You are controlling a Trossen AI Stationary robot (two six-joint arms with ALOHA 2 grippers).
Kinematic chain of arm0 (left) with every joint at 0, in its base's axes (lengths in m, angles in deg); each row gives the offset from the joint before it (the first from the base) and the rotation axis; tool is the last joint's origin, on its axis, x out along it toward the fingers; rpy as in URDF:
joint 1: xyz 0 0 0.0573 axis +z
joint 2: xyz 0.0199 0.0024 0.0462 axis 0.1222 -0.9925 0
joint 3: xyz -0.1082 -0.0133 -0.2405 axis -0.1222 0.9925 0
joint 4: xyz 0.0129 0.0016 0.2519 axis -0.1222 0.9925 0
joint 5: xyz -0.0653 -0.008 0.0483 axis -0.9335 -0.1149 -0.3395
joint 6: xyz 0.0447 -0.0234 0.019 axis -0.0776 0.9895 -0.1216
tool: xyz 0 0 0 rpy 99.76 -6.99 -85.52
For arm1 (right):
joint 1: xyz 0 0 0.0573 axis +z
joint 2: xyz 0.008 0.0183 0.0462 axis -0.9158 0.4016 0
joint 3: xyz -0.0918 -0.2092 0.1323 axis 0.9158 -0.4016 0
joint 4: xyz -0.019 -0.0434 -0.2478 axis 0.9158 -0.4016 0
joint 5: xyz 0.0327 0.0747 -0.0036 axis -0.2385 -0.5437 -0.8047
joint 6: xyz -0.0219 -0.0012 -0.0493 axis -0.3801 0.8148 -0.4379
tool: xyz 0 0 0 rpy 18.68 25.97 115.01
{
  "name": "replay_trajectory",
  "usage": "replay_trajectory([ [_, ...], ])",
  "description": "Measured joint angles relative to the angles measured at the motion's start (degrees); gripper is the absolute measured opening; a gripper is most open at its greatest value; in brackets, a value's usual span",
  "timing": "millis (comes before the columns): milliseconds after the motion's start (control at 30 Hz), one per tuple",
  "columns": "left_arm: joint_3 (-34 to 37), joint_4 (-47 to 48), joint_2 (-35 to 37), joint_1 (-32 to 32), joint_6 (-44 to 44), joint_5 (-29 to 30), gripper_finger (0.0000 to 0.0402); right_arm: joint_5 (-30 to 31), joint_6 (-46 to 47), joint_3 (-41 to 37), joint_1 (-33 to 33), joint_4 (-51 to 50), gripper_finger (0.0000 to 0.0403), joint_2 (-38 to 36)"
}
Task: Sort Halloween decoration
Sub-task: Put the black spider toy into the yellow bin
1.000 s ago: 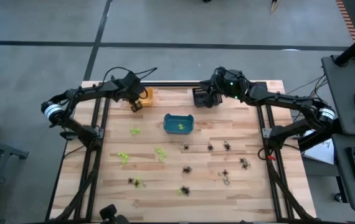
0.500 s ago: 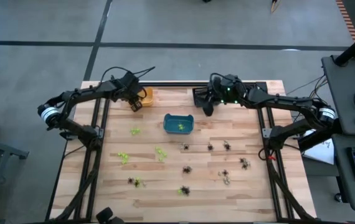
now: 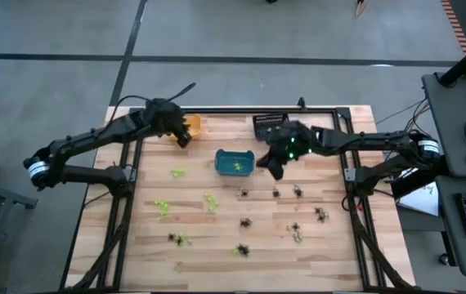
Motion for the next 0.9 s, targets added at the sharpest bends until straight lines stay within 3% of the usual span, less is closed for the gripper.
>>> replay_trajectory([
  [167, 0.0, -4.46, 2.76, -9.33, 2.56, 0.0, 0.011, 1.22, 3.18, 0.0, 5.87, -1.81, 0.0057, 0.17],
  [333, 0.04, -9.84, 2.75, -19.5, 3.63, 1.84, 0.011, 7.99, 8.93, 0.02, 9.67, -6.93, 0.0057, 0.2],
  [533, 0.07, -12.84, 1.88, -29.97, 3.5, 11.79, 0.011, 16.95, 17.38, 0.02, 12.47, -16.09, 0.0057, 0.75],
  [667, 0.07, -12.86, 1.64, -32.8, 2.69, 15.88, 0.011, 21.14, 23.05, 0.03, 13.05, -22.14, 0.0056, 2.56],
  [900, 0.07, -13.04, 1.66, -32.91, 1.48, 16.2, 0.011, 21.0, 28.48, 0.02, 13.12, -28.73, 0.0056, 9.58],
])
